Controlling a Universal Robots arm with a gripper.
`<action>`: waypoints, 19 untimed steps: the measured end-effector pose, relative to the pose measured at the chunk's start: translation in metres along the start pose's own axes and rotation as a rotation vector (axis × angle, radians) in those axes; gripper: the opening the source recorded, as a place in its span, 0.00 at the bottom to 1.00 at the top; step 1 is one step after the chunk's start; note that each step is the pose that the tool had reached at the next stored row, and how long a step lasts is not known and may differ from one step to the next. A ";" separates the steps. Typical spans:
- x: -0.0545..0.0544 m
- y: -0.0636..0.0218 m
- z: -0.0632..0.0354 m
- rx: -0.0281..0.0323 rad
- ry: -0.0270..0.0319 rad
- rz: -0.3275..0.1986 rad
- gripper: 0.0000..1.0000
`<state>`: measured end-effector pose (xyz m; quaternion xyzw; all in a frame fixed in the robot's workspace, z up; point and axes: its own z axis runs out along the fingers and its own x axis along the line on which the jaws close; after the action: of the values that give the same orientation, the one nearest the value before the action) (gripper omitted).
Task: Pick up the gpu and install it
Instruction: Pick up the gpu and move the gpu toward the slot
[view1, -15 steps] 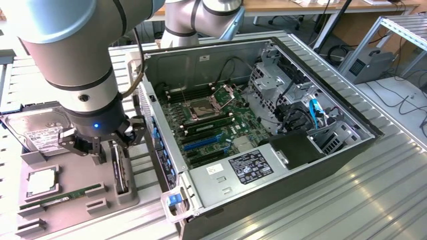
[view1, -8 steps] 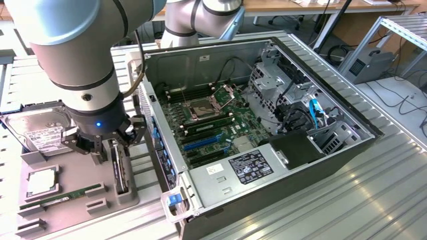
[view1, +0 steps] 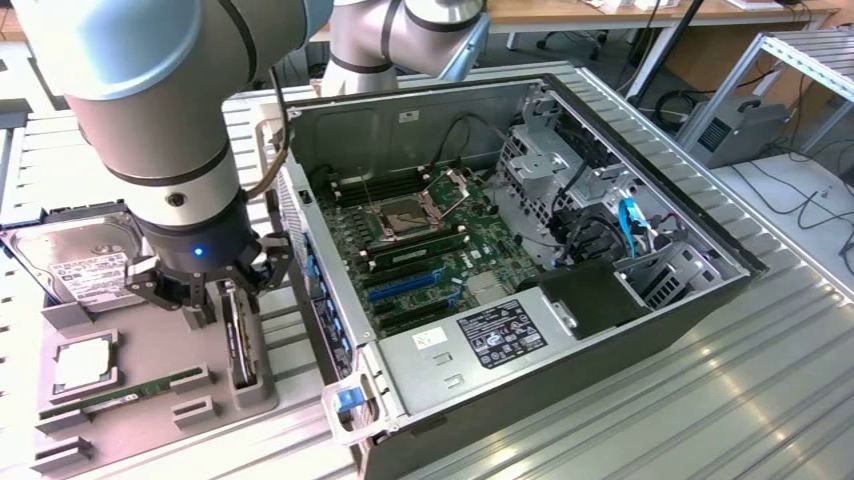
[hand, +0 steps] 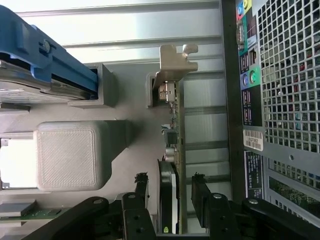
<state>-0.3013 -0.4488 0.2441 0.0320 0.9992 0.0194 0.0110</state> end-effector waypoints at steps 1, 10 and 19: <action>0.000 0.0000 0.0005 0.0001 0.0001 0.000 0.48; 0.000 0.0000 0.0010 -0.0002 0.0001 0.000 0.40; 0.000 0.0000 0.0010 -0.0001 0.0001 0.000 0.27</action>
<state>-0.3013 -0.4487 0.2431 0.0321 0.9992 0.0194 0.0109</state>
